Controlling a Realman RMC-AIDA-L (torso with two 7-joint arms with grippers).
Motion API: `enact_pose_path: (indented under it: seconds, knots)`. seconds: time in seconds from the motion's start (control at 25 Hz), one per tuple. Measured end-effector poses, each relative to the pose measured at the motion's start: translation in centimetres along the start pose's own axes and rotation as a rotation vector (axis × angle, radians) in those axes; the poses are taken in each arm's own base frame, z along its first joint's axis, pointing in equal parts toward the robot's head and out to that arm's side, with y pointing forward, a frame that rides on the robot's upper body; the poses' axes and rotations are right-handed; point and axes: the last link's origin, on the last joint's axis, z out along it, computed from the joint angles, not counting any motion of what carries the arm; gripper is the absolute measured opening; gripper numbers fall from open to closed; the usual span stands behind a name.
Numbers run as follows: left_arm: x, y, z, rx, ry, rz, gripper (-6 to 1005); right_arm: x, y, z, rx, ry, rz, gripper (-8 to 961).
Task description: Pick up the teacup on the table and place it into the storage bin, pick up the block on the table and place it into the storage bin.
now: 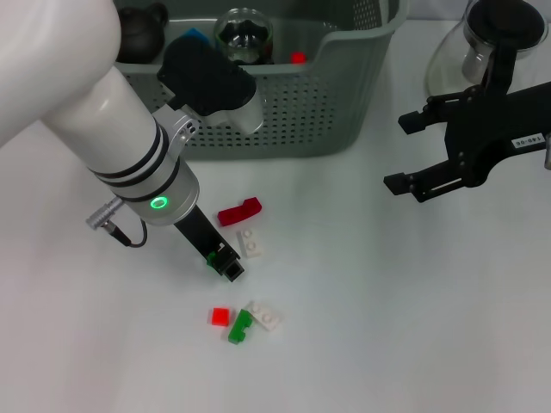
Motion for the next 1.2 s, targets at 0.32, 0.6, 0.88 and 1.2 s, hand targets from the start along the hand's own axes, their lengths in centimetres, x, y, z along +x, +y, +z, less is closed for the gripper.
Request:
enact_pose_path:
  seconds: [0.32, 0.6, 0.88, 1.2]
  knots:
    - [0.0, -0.2, 0.0, 0.01, -0.001, 0.004, 419, 0.0, -0.1, 0.0, 0.007, -0.002, 0.001, 939]
    - [-0.3, -0.7, -1.5, -0.007, 0.042, -0.044, 429, 0.1, -0.1, 0.0, 0.007, -0.001, 0.012, 938]
    - [-1.5, -2.2, -7.2, -0.117, 0.294, -0.156, 439, 0.3, -0.2, -0.4, 0.016, -0.011, 0.027, 937]
    - [-1.9, -6.8, -17.1, -0.163, 0.748, -0.205, 450, 0.3, -0.3, -0.5, 0.02, -0.018, 0.05, 937]
